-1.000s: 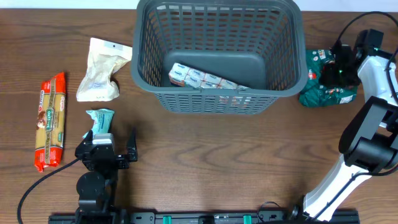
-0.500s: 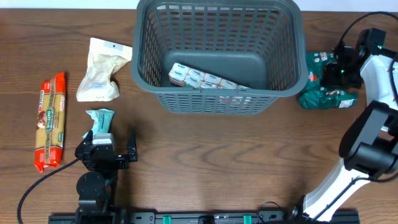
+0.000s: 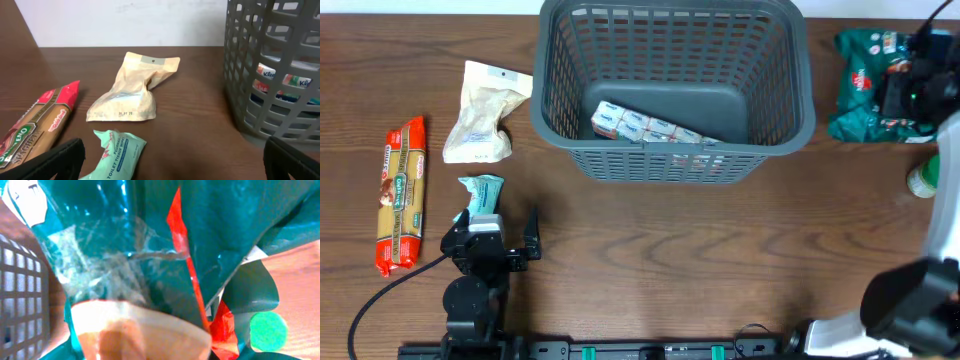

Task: Pack container
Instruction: 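Lift the coffee bag and swing it over the basket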

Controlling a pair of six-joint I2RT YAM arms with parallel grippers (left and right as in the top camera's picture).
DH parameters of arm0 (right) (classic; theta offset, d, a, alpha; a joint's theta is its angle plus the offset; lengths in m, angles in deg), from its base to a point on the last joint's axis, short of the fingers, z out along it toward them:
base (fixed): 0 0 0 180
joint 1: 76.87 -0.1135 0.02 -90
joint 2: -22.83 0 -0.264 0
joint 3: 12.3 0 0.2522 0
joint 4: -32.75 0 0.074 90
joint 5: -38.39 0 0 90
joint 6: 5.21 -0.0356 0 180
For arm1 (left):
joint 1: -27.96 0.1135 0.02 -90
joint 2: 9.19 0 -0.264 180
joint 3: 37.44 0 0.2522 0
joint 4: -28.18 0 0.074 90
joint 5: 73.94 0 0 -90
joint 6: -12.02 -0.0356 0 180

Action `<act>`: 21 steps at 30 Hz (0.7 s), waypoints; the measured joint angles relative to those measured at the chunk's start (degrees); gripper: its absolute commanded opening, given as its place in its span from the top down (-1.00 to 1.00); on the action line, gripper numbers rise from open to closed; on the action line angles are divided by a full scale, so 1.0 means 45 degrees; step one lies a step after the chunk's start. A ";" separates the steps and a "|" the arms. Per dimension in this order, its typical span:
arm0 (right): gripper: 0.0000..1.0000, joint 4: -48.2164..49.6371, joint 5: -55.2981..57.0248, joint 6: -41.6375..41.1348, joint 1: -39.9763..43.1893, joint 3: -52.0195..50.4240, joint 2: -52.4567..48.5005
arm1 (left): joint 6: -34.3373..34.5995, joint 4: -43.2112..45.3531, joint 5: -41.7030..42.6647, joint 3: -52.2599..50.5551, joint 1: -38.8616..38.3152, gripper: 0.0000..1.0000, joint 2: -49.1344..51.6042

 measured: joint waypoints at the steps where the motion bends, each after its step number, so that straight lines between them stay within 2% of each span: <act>1: 0.97 -0.0024 0.0078 -0.0039 0.0000 0.0000 0.0233 | 0.0000 0.0000 0.0000 0.0000 0.0005 -0.97 0.0000; 13: 0.97 0.0612 0.0340 -0.0549 -0.0010 0.0000 0.3847 | 0.0000 0.0000 0.0000 0.0000 0.0000 -0.97 0.0000; 21: 0.97 0.1729 -0.2093 -0.0724 -0.0019 0.0053 0.5819 | 0.0005 0.0000 0.0000 0.0000 0.0005 -0.97 0.0000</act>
